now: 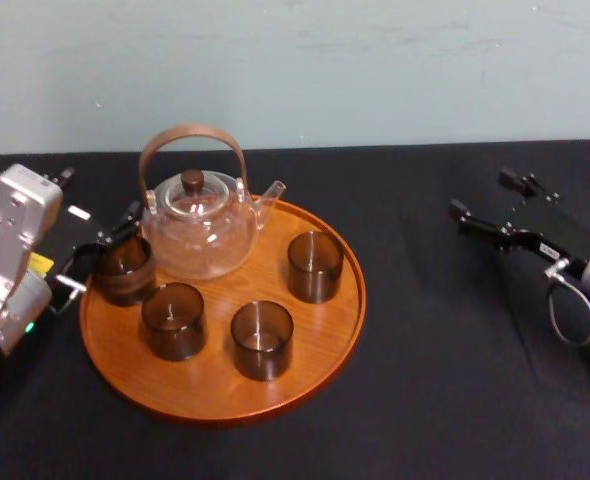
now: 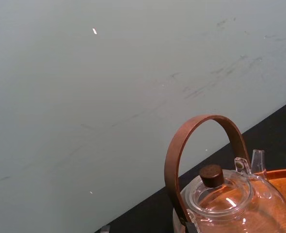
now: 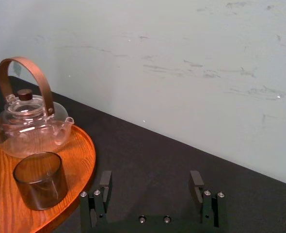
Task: Pick up the glass from the table and place it on the tray.
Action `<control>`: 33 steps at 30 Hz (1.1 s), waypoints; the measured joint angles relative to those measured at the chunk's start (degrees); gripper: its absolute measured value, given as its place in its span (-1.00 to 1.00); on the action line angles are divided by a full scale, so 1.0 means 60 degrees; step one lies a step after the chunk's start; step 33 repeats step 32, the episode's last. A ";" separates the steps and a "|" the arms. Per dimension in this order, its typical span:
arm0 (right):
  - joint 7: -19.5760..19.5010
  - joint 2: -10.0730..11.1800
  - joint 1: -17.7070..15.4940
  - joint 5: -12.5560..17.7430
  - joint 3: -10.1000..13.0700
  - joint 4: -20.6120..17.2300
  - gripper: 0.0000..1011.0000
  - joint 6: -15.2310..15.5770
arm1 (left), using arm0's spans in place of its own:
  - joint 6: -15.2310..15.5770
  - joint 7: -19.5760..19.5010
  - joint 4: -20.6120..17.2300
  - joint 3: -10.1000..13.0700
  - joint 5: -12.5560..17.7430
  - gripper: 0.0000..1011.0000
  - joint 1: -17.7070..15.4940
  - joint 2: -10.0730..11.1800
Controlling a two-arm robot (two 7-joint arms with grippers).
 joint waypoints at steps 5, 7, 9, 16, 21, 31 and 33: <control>0.0015 0.0000 0.0003 0.0001 -0.0007 -0.0029 0.98 0.0000 | -0.0001 -0.0001 -0.0001 0.0000 0.0000 0.98 0.0000 -0.0001; 0.0021 0.0001 0.0005 0.0001 -0.0009 -0.0039 0.98 0.0000 | -0.0001 0.0000 -0.0001 0.0000 0.0001 0.98 -0.0001 -0.0001; 0.0035 0.0001 0.0006 0.0001 -0.0015 -0.0051 0.98 -0.0001 | -0.0001 0.0000 -0.0001 0.0000 0.0000 0.98 0.0000 -0.0001; 0.0061 0.0005 0.0008 0.0006 -0.0025 -0.0079 0.98 0.0002 | -0.0001 -0.0001 -0.0001 0.0000 0.0000 0.98 -0.0001 -0.0001; 0.0070 0.0005 0.0008 0.0009 -0.0031 -0.0089 0.98 0.0005 | -0.0001 -0.0001 0.0000 0.0000 0.0001 0.98 0.0000 -0.0001; 0.0081 0.0006 0.0008 0.0018 -0.0040 -0.0101 0.98 0.0011 | -0.0001 -0.0001 -0.0001 0.0000 0.0000 0.98 -0.0001 0.0000; 0.0081 0.0006 0.0008 0.0018 -0.0040 -0.0102 0.98 0.0012 | -0.0001 0.0000 -0.0001 0.0000 0.0001 0.98 0.0000 -0.0001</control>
